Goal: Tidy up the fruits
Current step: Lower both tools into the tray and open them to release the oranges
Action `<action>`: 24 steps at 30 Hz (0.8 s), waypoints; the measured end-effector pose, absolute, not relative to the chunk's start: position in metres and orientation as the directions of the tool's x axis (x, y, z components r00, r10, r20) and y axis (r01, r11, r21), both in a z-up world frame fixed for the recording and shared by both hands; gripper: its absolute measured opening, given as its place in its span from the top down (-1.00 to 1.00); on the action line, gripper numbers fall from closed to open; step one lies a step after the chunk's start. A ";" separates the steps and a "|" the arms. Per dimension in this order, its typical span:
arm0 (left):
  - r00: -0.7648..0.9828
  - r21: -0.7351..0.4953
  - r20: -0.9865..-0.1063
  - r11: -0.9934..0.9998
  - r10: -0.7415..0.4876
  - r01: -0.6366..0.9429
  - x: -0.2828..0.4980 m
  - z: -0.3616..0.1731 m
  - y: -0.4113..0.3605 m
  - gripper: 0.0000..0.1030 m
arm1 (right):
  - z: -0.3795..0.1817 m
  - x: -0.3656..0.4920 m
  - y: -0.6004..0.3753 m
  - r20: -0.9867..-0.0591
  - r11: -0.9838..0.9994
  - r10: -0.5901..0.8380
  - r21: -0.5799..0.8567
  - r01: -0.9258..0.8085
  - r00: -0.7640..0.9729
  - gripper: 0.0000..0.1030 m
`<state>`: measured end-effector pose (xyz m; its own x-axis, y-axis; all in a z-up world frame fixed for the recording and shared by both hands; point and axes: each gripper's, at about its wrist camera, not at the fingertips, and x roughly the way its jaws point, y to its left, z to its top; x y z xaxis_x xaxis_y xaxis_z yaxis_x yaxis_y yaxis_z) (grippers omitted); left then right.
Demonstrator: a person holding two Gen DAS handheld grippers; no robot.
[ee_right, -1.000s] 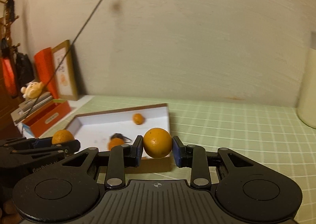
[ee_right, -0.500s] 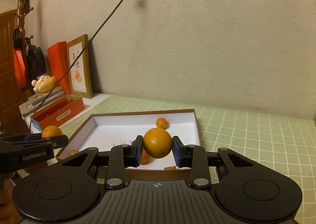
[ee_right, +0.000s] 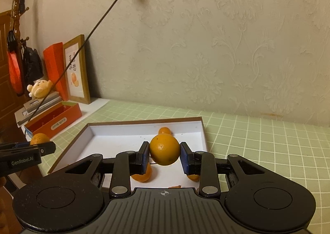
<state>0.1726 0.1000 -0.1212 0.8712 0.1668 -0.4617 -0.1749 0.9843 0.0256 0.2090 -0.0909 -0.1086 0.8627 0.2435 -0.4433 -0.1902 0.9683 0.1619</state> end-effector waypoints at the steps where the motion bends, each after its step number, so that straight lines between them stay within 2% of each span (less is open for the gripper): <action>1: 0.871 0.025 -0.462 0.984 0.168 -0.176 0.174 -0.122 0.101 0.43 | -0.109 0.211 -0.091 -0.445 0.969 0.242 0.162 -0.188 0.862 0.38; 11: 0.868 0.009 -0.464 0.981 0.177 -0.195 0.188 -0.124 0.105 0.43 | -0.116 0.240 -0.090 -0.452 0.970 0.242 0.133 -0.203 0.859 0.38; 24: 0.853 0.006 -0.487 0.977 0.188 -0.211 0.204 -0.136 0.109 0.43 | -0.129 0.259 -0.098 -0.481 0.970 0.239 0.164 -0.181 0.843 0.38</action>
<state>0.2043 0.1092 -0.1358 0.8531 0.1875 -0.4868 -0.2113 0.9774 0.0063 0.2591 -0.0979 -0.1288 0.8434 0.2386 -0.4815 -0.1806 0.9697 0.1643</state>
